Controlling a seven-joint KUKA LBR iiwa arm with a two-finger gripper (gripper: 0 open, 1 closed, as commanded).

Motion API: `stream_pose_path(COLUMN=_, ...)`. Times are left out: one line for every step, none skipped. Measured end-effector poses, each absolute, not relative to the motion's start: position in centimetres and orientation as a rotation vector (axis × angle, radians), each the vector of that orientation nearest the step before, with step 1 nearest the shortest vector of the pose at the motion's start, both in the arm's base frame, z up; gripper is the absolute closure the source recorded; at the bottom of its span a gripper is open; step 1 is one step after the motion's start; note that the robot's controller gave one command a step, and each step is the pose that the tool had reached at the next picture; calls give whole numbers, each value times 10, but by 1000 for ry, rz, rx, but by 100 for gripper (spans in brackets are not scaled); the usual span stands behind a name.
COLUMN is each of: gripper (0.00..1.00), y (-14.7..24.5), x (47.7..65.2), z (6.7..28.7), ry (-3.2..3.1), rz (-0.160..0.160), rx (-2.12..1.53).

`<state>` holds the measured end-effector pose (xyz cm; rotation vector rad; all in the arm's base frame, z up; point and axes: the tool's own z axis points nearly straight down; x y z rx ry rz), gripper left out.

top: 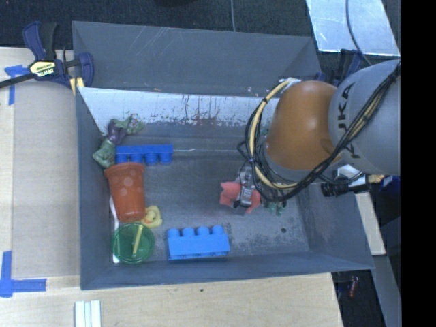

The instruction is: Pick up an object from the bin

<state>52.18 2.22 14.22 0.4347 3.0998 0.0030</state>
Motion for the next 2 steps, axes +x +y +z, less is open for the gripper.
stream_pose_path(gripper=100, y=22, x=524, z=187, ry=3094, rz=5, rx=433)
stream_pose_path(gripper=100, y=22, x=525, z=211, ry=3089, rz=6, rx=431)
